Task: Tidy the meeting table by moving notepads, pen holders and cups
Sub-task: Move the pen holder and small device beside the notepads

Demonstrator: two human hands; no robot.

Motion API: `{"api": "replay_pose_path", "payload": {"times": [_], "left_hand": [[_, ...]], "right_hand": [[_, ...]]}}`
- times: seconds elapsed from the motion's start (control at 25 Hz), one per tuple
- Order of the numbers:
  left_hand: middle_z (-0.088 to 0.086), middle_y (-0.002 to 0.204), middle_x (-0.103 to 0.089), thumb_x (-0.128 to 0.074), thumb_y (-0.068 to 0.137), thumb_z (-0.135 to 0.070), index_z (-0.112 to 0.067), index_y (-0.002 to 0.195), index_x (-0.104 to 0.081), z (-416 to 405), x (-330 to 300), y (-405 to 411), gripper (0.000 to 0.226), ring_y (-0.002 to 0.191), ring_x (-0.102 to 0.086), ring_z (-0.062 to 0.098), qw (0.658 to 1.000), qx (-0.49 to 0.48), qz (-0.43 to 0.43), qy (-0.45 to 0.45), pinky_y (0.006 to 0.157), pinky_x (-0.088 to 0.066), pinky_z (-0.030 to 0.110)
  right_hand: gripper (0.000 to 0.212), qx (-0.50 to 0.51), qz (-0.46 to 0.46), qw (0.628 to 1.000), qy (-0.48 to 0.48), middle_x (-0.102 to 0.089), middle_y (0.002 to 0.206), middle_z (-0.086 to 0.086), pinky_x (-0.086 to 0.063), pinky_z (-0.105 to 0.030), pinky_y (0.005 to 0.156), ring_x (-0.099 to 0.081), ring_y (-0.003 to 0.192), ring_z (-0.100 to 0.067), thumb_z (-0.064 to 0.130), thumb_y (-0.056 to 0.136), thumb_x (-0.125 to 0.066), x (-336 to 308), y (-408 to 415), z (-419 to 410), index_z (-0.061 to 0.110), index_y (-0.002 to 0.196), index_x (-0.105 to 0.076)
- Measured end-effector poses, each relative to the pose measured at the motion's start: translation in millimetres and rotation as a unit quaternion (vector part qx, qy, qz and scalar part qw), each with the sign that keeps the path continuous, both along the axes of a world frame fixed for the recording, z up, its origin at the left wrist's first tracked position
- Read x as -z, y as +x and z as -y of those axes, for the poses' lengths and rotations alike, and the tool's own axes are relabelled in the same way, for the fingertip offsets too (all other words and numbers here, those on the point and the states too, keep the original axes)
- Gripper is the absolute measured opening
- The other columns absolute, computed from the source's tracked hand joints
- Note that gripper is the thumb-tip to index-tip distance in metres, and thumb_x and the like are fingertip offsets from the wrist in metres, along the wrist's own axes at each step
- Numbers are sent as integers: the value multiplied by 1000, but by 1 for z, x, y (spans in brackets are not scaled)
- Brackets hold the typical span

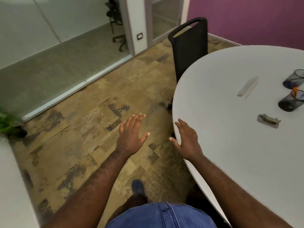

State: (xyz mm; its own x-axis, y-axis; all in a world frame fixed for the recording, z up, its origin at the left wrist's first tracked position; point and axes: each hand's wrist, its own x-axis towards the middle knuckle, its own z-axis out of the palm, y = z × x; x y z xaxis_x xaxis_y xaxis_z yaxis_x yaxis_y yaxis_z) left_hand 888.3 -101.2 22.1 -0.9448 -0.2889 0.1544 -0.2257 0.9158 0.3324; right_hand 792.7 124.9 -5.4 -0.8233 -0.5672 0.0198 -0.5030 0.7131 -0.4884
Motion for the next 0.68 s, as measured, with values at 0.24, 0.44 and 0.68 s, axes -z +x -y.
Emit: {"api": "replay_pose_path", "payload": {"times": [0.24, 0.44, 0.68], "left_hand": [[-8, 154, -29, -58, 87, -48, -30, 145, -26, 9, 17, -137, 69, 143, -24, 15, 987, 159, 17, 24, 113, -16, 46], [-7, 153, -31, -61, 87, -47, -29, 145, -27, -9, 22, -229, 70, 142, -24, 14, 954, 294, 30, 44, 114, -16, 47], [-4, 154, -32, -59, 85, -55, -25, 147, -28, -83, 36, -319, 75, 142, -28, 17, 908, 415, 43, 29, 114, -19, 44]], "right_hand": [[67, 152, 19, 988, 3, -18, 162, 0, -18, -46, 119, -15, 149, -20, 47, 96, -49, 19, -53, 0, 21, 152, -25], [66, 285, 22, 958, -7, -19, 161, 0, -18, -46, 118, -15, 149, -20, 45, 96, -51, 26, -82, -18, 18, 151, -27], [67, 415, 40, 909, -17, -16, 162, 1, -14, -43, 119, -12, 150, -18, 45, 96, -50, 43, -113, -73, 18, 152, -25]]}}
